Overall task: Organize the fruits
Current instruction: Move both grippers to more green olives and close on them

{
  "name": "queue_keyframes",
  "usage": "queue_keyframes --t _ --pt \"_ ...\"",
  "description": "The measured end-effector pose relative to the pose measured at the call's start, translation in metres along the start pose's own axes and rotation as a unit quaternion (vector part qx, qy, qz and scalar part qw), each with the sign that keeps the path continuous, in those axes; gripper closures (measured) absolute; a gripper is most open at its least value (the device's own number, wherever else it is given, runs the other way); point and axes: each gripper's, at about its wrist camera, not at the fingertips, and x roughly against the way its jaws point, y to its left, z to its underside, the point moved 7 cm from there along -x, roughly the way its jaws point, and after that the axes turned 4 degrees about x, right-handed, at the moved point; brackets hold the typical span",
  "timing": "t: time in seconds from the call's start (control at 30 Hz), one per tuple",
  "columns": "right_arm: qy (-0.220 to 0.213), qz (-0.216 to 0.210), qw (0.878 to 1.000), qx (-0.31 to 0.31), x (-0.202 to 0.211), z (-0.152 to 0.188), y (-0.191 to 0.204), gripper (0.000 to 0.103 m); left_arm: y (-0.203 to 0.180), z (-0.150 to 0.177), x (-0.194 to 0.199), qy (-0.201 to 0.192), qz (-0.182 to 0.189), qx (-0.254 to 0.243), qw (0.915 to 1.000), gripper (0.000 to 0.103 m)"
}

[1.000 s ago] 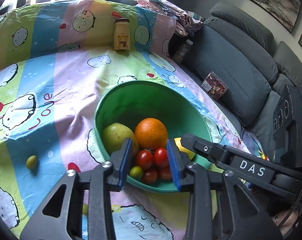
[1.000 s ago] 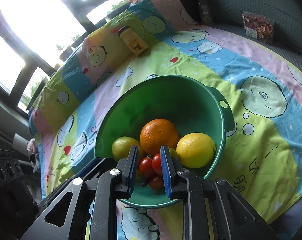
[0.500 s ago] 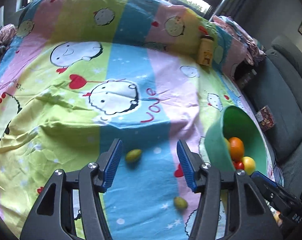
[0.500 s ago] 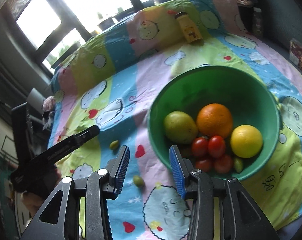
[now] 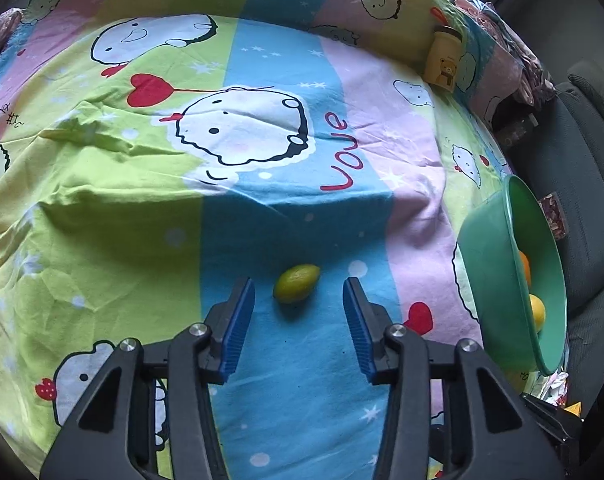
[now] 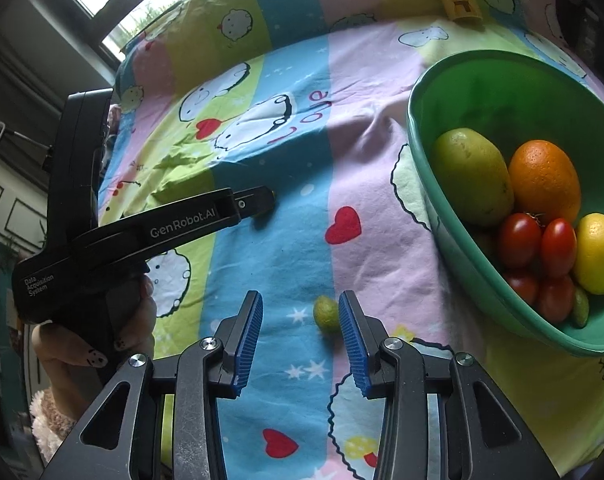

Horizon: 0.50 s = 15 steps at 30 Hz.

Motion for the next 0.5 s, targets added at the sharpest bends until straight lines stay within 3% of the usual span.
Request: queue_keyframes --t 0.3,0.5 --pt "0.019 0.008 1.000 0.007 -0.013 0.004 -0.002 0.069 0.003 0.000 -0.007 0.005 0.011 0.014 0.9998 0.066" --pt "0.023 0.034 0.999 0.020 -0.018 0.006 -0.003 0.073 0.004 -0.003 -0.009 -0.004 0.006 0.012 0.9999 0.079"
